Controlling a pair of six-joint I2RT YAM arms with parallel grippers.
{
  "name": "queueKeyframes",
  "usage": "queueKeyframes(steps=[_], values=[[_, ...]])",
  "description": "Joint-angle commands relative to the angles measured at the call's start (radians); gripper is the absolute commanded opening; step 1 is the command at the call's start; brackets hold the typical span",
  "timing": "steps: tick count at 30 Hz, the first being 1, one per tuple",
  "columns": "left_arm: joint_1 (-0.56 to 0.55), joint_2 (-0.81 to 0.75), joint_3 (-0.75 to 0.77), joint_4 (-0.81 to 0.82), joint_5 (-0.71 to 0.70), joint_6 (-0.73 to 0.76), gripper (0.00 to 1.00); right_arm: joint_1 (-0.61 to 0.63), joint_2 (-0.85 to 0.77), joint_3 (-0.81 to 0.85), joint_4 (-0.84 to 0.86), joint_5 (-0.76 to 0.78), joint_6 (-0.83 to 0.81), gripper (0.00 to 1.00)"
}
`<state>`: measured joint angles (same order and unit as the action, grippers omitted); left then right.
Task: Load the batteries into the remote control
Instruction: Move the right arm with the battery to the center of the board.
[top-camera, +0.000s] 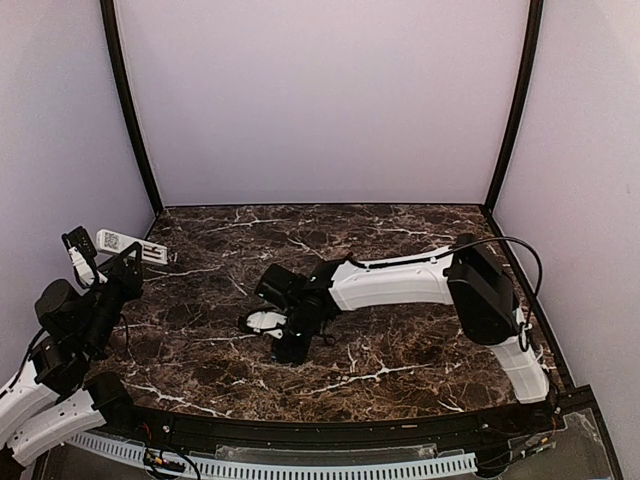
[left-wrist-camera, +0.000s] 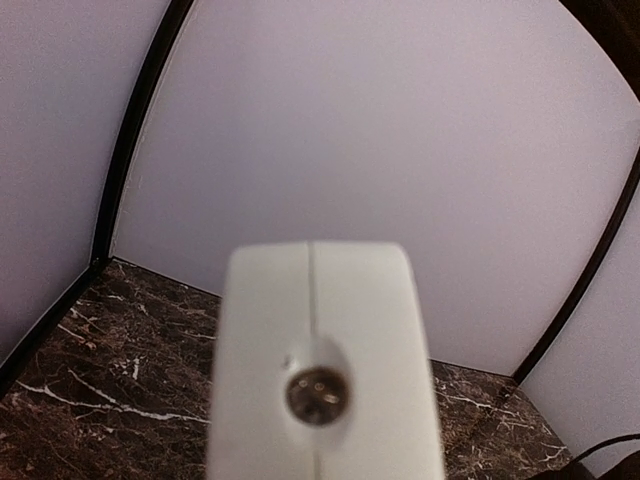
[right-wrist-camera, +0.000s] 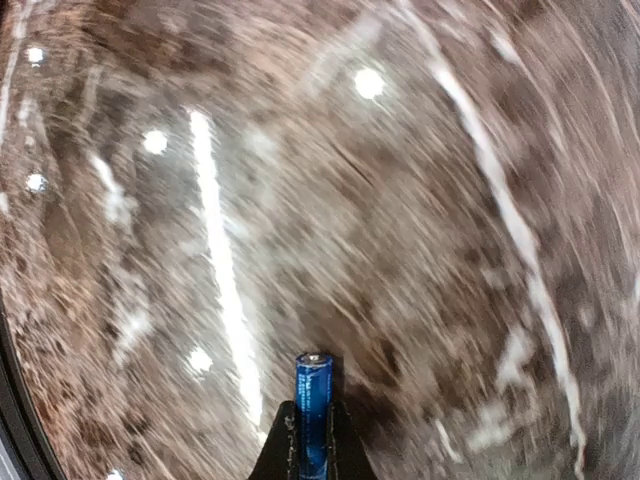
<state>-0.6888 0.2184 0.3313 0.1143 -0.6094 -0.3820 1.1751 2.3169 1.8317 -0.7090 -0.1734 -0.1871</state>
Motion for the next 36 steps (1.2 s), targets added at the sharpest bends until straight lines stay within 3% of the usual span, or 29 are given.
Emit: queueKeyframes(steps=[1, 10, 14, 27, 36], values=[[0.006, 0.037, 0.031, 0.028, 0.03, 0.024, 0.0, -0.081, -0.012, -0.261, -0.109, 0.106, 0.271, 0.0], [0.005, 0.084, 0.05, 0.057, 0.057, 0.044, 0.0, -0.174, -0.115, -0.458, -0.102, 0.125, 0.526, 0.0], [0.005, 0.079, 0.05, 0.057, 0.051, 0.051, 0.0, -0.176, -0.134, -0.472, -0.101, 0.095, 0.562, 0.07], [0.005, 0.014, 0.049, 0.009, 0.034, 0.046, 0.0, -0.176, -0.131, -0.374, -0.145, 0.064, 0.509, 0.26], [0.005, 0.039, 0.056, 0.016, 0.055, 0.045, 0.0, -0.175, -0.227, -0.237, -0.187, 0.068, 0.325, 0.43]])
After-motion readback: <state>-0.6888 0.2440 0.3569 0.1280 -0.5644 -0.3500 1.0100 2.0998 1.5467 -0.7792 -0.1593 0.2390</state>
